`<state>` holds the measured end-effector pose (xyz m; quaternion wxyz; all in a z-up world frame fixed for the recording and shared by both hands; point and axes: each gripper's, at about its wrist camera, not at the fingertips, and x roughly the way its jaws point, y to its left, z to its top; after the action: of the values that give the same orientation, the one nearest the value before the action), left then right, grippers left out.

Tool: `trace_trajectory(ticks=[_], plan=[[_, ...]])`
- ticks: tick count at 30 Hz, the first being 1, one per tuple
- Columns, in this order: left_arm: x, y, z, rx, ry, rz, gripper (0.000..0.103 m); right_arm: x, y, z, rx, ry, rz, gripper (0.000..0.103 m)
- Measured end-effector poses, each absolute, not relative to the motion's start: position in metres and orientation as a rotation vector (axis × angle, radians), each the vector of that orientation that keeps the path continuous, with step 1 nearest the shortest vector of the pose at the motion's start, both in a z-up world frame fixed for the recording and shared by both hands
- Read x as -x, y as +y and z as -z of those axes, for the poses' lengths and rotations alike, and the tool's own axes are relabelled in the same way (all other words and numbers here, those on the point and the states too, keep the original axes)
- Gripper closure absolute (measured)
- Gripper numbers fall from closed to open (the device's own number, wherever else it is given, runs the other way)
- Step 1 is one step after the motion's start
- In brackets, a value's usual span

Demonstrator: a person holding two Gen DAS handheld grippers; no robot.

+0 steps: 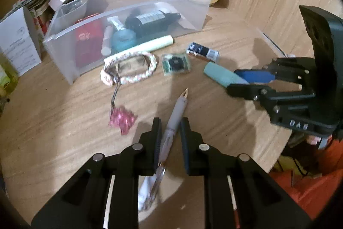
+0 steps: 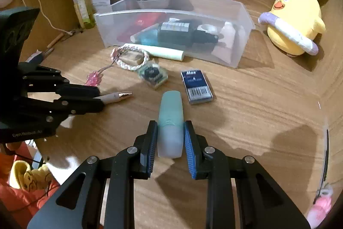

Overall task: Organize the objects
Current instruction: 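Grasp the white pen with the left gripper while the right grasps the pale blue tube, then lower the white pen and pale blue tube into the bin, opening both grippers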

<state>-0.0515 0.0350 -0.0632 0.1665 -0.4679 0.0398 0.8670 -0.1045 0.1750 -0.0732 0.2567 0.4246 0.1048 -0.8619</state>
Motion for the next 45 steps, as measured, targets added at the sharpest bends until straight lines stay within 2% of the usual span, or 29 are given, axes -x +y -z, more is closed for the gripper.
trace_trajectory(ticks=[11,14,21,25,33,45], plan=[[0.034,0.032,0.069,1.261,0.16,-2.545,0.086,0.1,0.177,0.075,-1.141,0.204,2.348,0.08],[0.033,0.04,0.07,1.232,0.203,-2.572,0.091,0.101,0.174,0.074,-1.136,0.184,2.367,0.081],[0.032,0.041,0.065,1.204,0.062,-2.589,0.093,0.101,0.177,0.057,-1.071,0.087,2.412,0.081],[0.025,0.035,0.045,1.108,-0.036,-2.639,0.093,0.105,0.18,0.044,-1.025,0.016,2.436,0.081],[0.026,0.022,0.0,0.947,-0.066,-2.744,0.093,0.12,0.177,0.013,-0.927,-0.007,2.486,0.081],[0.075,-0.005,-0.04,0.898,-0.145,-2.836,0.093,0.16,0.166,-0.038,-0.775,-0.018,2.553,0.081]])
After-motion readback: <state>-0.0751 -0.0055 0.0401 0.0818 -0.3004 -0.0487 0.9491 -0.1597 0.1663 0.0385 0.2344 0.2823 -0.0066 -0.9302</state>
